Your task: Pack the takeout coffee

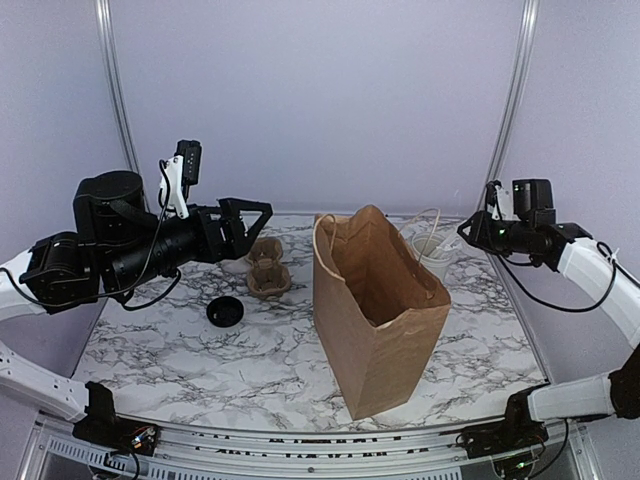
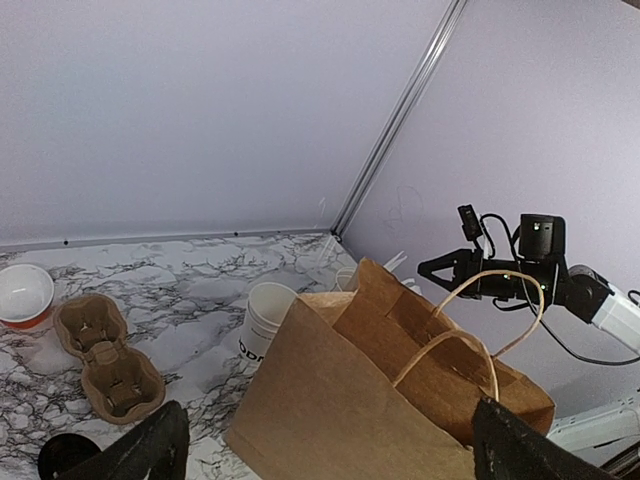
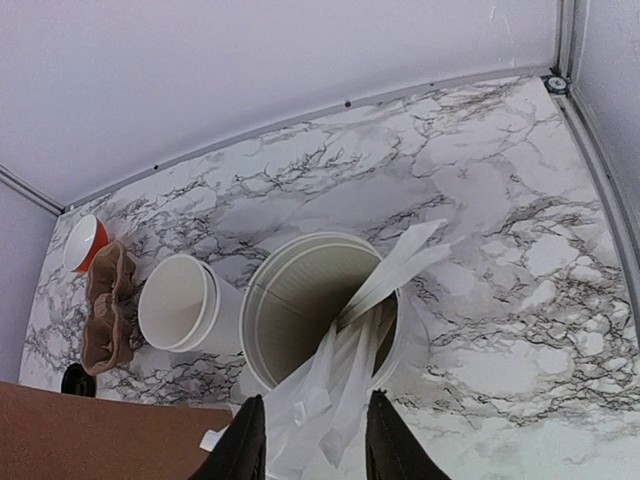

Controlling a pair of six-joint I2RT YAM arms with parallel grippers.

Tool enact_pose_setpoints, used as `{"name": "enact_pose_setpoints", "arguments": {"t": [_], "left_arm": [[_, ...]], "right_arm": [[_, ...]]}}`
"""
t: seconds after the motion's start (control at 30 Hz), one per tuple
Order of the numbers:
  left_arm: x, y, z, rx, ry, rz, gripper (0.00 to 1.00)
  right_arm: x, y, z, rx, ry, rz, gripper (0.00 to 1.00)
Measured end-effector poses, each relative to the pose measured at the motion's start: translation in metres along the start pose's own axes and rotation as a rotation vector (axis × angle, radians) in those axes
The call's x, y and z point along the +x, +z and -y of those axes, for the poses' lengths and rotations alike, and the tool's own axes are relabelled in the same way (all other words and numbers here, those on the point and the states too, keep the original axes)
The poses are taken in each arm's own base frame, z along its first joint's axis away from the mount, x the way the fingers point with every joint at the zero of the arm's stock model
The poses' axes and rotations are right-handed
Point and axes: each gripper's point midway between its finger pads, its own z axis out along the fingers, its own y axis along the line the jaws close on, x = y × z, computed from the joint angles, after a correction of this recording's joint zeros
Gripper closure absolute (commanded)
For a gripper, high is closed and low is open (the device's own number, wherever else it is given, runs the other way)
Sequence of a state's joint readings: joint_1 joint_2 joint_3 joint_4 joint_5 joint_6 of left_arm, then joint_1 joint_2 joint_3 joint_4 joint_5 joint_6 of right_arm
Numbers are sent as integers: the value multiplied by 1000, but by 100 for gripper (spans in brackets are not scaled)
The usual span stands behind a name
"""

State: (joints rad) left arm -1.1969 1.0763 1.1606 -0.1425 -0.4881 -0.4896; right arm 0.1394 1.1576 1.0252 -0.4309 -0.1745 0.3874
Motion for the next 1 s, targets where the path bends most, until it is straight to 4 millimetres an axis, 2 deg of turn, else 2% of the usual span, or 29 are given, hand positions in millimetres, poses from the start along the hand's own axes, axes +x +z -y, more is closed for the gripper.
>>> {"name": "enact_pose_setpoints", "arguments": {"t": [0.37,1.0], "left_arm": [[0,1,-1,1,-2,-1,1],[1,3,-1,11,-10,-11,1]], "right_arm": [[14,-8,4,13,-24,-33,73],[27,2,11,31,-56,-85,78]]}}
